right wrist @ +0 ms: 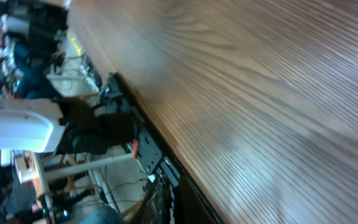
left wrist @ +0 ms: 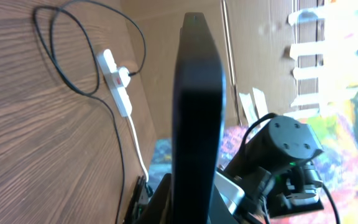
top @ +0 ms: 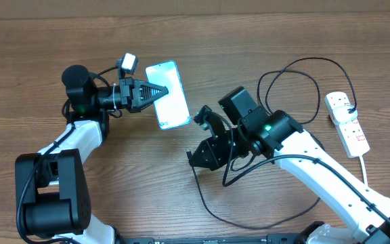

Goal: Plug charger to phone and switch on socket
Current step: 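Lower the right gripper onto the black USB-C plug and close on it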

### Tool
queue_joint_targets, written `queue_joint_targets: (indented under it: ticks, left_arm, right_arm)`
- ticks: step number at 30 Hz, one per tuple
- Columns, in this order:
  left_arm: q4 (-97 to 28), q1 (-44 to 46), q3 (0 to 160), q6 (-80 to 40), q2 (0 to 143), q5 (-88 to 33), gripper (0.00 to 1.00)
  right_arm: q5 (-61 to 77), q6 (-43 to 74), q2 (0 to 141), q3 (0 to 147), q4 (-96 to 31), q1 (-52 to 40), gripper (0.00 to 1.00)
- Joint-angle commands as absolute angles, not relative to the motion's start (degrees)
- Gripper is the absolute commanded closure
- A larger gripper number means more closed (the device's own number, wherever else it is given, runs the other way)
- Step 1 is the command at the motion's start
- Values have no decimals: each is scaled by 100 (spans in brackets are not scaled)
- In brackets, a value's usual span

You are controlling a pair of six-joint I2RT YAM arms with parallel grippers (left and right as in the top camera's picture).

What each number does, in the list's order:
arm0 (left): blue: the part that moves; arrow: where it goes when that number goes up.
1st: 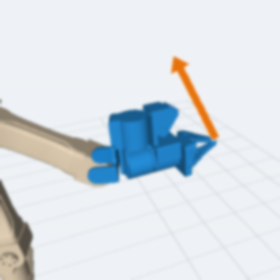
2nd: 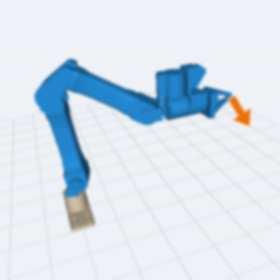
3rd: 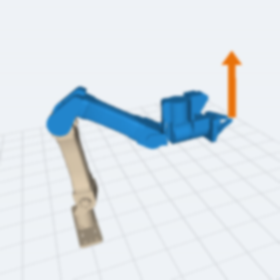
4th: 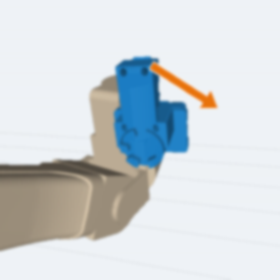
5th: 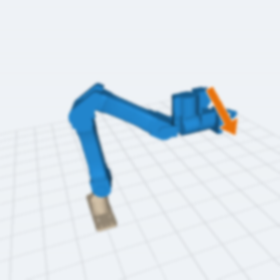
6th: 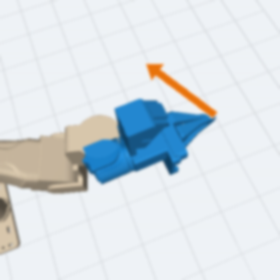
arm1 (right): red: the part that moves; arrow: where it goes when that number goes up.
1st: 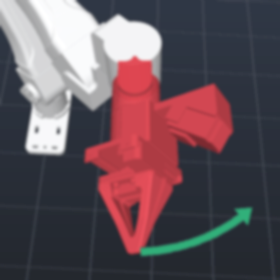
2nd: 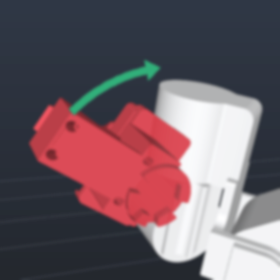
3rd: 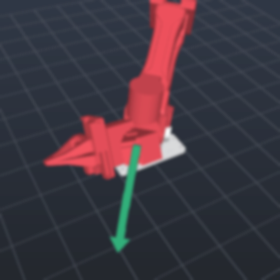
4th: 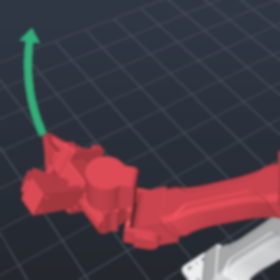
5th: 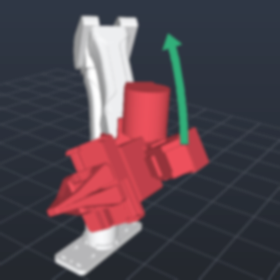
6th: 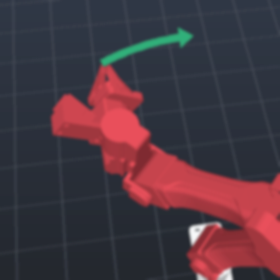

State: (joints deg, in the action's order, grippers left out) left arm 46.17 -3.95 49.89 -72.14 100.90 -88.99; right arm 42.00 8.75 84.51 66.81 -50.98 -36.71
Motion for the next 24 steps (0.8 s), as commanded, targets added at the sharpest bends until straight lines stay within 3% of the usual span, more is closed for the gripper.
queue_joint_targets:
  ticks: [1,5,8,13,14,17,24]
  left_arm:
    - [4705,-222,5164,-6956,9998,-9056,96]
    - [4705,-113,5164,-6783,9998,-9056,96]
    - [4705,-180,5164,-6602,9998,-9056,96]
    - [4698,-744,5164,-6340,9998,-9013,96]
    - [4692,-882,5164,-6342,9998,-8978,96]
    - [4646,-1269,5164,-6348,9998,-8919,96]
    - [4346,-1649,5153,-6423,9998,-9063,96]
  right_arm:
    - [4383,725,8482,6788,-4952,-3728,96]
    - [4049,733,8495,6788,-5030,-3688,96]
    - [2864,1092,8495,6783,-5286,-3691,94]
    - [1531,1640,8501,6484,-4960,-3863,48]
    - [1476,1723,8514,6390,-4775,-3903,42]
    - [1199,2115,8683,6132,-4071,-4025,38]
    - [720,3253,9244,6088,-3660,-4071,42]
